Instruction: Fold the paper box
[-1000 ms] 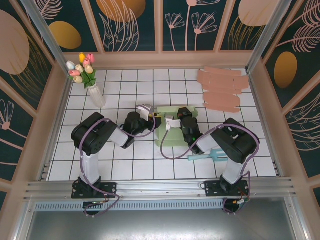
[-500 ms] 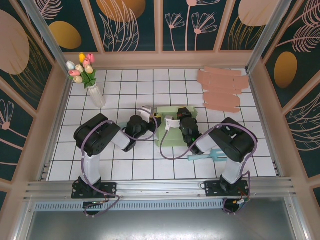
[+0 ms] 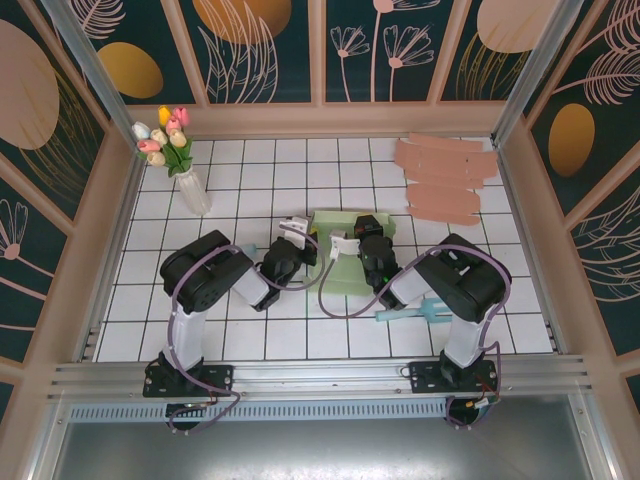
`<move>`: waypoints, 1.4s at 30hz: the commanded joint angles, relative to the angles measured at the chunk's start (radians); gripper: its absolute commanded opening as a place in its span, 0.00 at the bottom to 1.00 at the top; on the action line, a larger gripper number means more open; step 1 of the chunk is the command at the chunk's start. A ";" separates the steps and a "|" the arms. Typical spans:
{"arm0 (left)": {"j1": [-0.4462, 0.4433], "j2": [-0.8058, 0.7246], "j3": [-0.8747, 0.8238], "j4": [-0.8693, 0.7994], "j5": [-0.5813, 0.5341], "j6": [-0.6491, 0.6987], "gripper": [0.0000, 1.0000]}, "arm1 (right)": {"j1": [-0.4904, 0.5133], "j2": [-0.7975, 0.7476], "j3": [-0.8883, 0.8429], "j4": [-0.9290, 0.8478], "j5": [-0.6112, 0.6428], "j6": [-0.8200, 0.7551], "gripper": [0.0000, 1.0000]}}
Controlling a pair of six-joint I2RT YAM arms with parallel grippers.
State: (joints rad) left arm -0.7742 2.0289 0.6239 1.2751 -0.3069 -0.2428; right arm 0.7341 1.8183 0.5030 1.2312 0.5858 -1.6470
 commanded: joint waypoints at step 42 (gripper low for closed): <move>-0.064 0.076 0.075 -0.015 -0.191 0.030 0.26 | 0.054 0.067 -0.031 -0.009 -0.064 0.101 0.00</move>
State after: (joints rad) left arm -0.8360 2.0872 0.7265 1.2312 -0.5644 -0.1989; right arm 0.7578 1.8488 0.4988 1.2926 0.5861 -1.5784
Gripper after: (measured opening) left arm 0.265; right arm 0.051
